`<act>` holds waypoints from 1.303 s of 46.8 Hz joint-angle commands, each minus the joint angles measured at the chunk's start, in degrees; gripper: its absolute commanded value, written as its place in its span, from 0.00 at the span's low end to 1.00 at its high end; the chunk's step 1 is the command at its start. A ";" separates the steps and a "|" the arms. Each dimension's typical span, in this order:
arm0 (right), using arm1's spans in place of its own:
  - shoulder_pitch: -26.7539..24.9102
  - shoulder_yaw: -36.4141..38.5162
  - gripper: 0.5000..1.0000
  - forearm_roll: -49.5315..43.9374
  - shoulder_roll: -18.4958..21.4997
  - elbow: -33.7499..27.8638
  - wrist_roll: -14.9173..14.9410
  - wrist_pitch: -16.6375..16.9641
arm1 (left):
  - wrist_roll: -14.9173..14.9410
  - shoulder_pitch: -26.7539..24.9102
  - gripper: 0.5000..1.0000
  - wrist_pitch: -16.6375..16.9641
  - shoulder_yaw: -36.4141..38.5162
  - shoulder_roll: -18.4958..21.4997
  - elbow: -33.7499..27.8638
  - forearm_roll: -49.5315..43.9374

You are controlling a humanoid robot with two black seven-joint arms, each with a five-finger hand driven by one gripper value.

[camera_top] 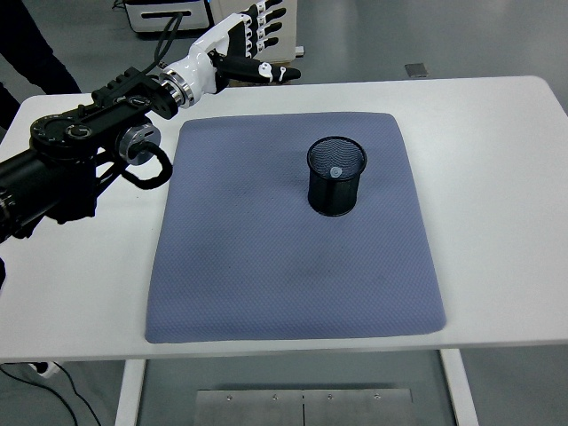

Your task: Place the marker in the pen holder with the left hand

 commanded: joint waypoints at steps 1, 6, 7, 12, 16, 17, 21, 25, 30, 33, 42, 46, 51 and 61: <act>0.02 0.00 1.00 -0.01 0.00 0.00 -0.01 -0.01 | -1.31 2.70 1.00 0.04 -4.04 1.06 -0.03 -0.16; 0.02 0.00 1.00 -0.01 0.00 0.00 -0.01 -0.01 | -1.31 4.20 1.00 0.04 -5.01 2.47 -0.03 -0.78; 0.02 0.00 1.00 -0.01 0.00 0.00 -0.01 -0.01 | -1.31 4.46 1.00 0.04 -5.10 2.64 -0.03 -0.78; 0.02 0.00 1.00 -0.01 0.00 0.00 -0.01 -0.01 | -1.31 5.34 1.00 0.04 -5.89 3.52 -0.03 -2.00; 0.02 0.00 1.00 -0.01 0.00 0.00 -0.01 -0.01 | -1.31 7.09 1.00 0.04 -7.21 5.45 -0.03 -4.55; 0.02 0.00 1.00 -0.01 0.00 0.00 -0.01 -0.01 | -1.31 7.45 1.00 0.04 -7.65 5.72 -0.03 -5.17; 0.02 0.00 1.00 -0.01 0.00 0.00 -0.01 -0.01 | -1.31 9.29 1.00 -0.05 -8.70 6.25 0.06 -6.84; 0.02 0.00 1.00 -0.01 0.00 0.00 -0.01 -0.01 | -1.31 10.70 1.00 0.04 -9.49 6.77 0.06 -6.93; 0.02 0.00 1.00 -0.01 0.00 0.00 -0.01 -0.01 | -1.57 11.58 1.00 -0.05 -10.29 7.48 0.06 -7.02; 0.02 0.00 1.00 -0.01 0.00 0.00 -0.01 -0.01 | -1.66 12.28 1.00 -0.05 -10.46 8.18 0.06 -7.02; 0.02 0.00 1.00 -0.01 0.00 0.00 -0.01 -0.01 | -1.66 13.25 1.00 -0.05 -11.25 9.85 0.06 -7.02; 0.02 0.00 1.00 -0.01 0.00 0.00 -0.01 -0.01 | -1.66 13.78 1.00 -0.05 -11.34 10.11 0.06 -7.02; 0.02 0.00 1.00 -0.01 0.00 0.00 -0.01 -0.01 | -1.75 14.22 1.00 0.04 -11.43 10.20 0.23 -6.93; 0.02 0.00 1.00 -0.01 0.00 0.00 -0.01 -0.01 | -1.83 15.80 1.00 -0.05 -11.43 9.94 0.67 -6.40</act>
